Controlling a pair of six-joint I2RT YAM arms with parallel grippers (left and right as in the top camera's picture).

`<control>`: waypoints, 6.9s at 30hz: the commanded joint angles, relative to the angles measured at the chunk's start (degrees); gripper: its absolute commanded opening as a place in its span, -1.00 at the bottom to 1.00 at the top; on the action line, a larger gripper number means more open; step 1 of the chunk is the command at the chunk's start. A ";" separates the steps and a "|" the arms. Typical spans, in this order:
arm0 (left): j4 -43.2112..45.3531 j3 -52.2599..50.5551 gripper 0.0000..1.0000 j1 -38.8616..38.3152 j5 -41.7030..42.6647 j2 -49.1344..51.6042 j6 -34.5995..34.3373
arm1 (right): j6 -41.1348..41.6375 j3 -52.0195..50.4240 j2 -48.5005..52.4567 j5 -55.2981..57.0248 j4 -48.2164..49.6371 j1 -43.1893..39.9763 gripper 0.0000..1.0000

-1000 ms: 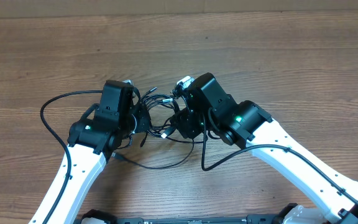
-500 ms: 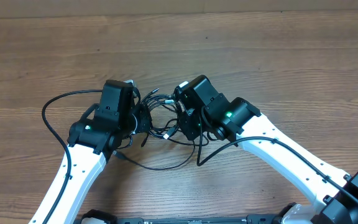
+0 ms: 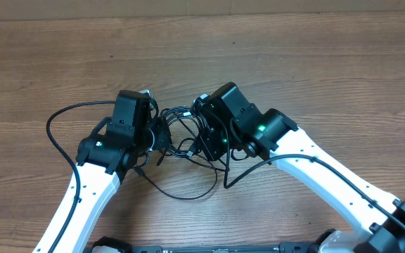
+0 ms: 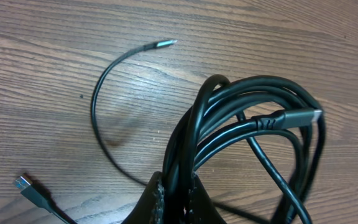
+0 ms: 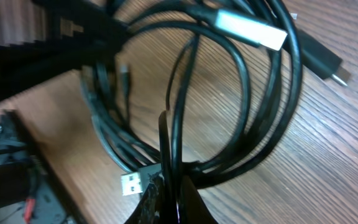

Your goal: Untangle cables

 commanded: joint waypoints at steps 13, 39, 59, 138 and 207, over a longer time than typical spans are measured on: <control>0.42 0.96 -0.91 -0.09 1.55 -0.02 0.55 | -0.02 3.19 -12.57 -4.42 0.90 0.02 -0.92; -0.48 0.94 -0.91 -0.09 -0.26 -0.02 0.52 | 27.32 3.19 -21.55 31.71 10.29 -0.04 -0.92; -1.44 0.31 -0.92 -0.09 -1.44 -0.02 -1.25 | 41.46 3.13 -21.68 49.48 -1.29 -16.85 -0.92; 0.76 0.31 -0.92 -0.09 6.19 -0.02 12.94 | -25.33 -17.84 1.01 -11.02 21.73 -9.16 0.35; 5.66 3.21 -0.92 2.67 8.04 3.17 -17.86 | 12.00 -8.55 -13.86 -2.73 -4.85 -15.93 0.43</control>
